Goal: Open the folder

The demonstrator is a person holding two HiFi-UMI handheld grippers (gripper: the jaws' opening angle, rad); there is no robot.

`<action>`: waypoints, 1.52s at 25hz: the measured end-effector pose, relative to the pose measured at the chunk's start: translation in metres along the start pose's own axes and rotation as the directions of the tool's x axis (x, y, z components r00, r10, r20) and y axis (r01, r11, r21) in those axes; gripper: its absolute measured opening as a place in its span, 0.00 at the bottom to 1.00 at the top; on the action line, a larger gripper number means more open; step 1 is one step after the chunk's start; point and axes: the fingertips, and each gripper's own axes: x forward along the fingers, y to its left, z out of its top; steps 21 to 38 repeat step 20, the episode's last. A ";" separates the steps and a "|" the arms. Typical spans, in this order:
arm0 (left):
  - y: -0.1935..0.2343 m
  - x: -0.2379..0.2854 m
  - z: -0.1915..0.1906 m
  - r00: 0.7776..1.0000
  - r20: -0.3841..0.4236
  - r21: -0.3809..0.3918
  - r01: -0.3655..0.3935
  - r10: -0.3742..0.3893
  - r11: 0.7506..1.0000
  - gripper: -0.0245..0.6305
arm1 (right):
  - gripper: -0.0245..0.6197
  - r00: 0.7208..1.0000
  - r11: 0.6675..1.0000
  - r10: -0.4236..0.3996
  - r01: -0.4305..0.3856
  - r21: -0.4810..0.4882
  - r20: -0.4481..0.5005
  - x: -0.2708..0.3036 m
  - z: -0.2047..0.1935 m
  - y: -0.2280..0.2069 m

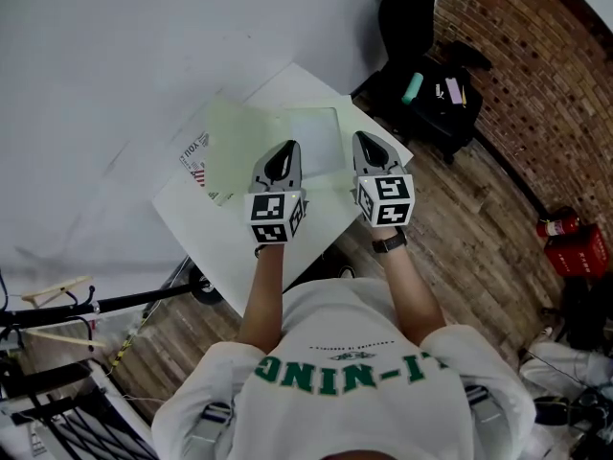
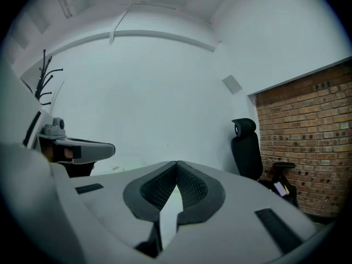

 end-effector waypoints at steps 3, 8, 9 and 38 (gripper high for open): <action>-0.008 -0.002 0.002 1.000 0.006 0.013 0.005 -0.005 1.000 0.07 | 0.06 1.000 1.000 -0.008 0.008 0.013 0.011 -0.008 0.001 -0.005; -0.013 -0.007 0.005 1.000 0.015 0.021 0.003 -0.004 1.000 0.07 | 0.06 1.000 1.000 -0.008 0.008 0.012 0.023 -0.016 0.004 -0.008; -0.013 -0.008 0.005 1.000 0.017 0.022 0.001 -0.001 1.000 0.07 | 0.06 1.000 1.000 -0.006 0.006 0.012 0.024 -0.016 0.004 -0.008; -0.009 -0.007 -0.003 1.000 -0.002 0.031 -0.007 0.007 0.999 0.07 | 0.06 0.999 1.000 0.013 -0.013 0.012 0.044 -0.017 0.008 -0.007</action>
